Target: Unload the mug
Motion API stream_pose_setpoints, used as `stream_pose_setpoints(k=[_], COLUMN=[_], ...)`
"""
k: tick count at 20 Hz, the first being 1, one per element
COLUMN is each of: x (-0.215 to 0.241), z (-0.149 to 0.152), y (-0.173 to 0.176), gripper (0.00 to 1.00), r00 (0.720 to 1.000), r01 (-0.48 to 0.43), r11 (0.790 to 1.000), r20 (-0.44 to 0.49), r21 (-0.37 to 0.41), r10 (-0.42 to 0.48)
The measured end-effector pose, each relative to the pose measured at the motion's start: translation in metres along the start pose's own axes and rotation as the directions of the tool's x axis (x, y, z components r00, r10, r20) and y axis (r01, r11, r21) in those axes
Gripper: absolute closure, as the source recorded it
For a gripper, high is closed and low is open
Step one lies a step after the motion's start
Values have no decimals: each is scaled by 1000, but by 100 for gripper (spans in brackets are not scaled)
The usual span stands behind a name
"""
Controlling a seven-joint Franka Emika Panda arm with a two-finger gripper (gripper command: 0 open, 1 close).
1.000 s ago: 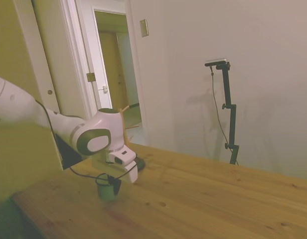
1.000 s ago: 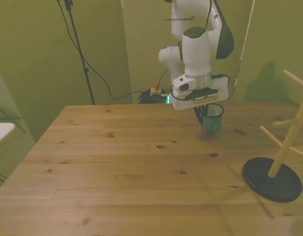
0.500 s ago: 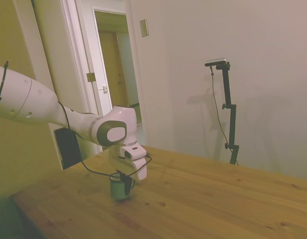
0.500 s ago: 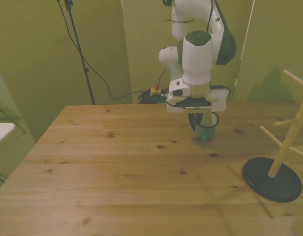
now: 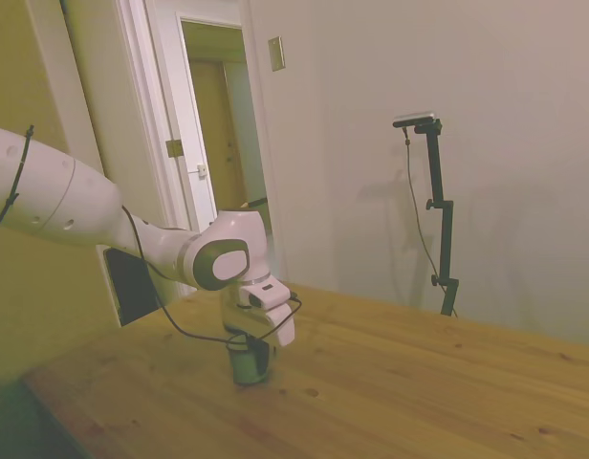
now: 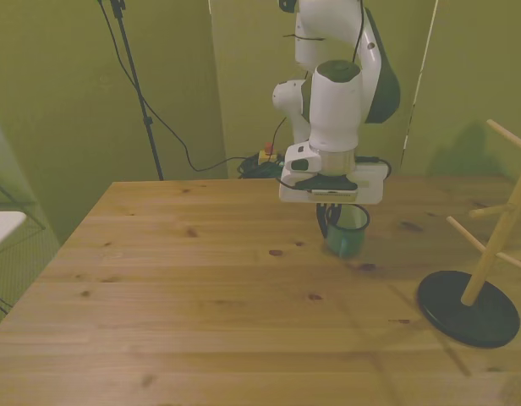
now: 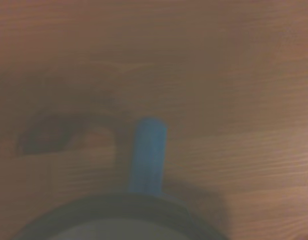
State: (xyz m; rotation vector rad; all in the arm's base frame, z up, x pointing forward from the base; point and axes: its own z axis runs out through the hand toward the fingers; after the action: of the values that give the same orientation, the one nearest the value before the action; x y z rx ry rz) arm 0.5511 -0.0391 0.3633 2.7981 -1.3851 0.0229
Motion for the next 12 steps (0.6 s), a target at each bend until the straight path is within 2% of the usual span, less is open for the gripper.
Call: stream_pose_setpoints(k=[12], x=[2], z=[8], y=[2], gripper=[0], r00=[1000], r01=[17], r11=[1000], r20=[-6], r21=[-24], r10=[-17])
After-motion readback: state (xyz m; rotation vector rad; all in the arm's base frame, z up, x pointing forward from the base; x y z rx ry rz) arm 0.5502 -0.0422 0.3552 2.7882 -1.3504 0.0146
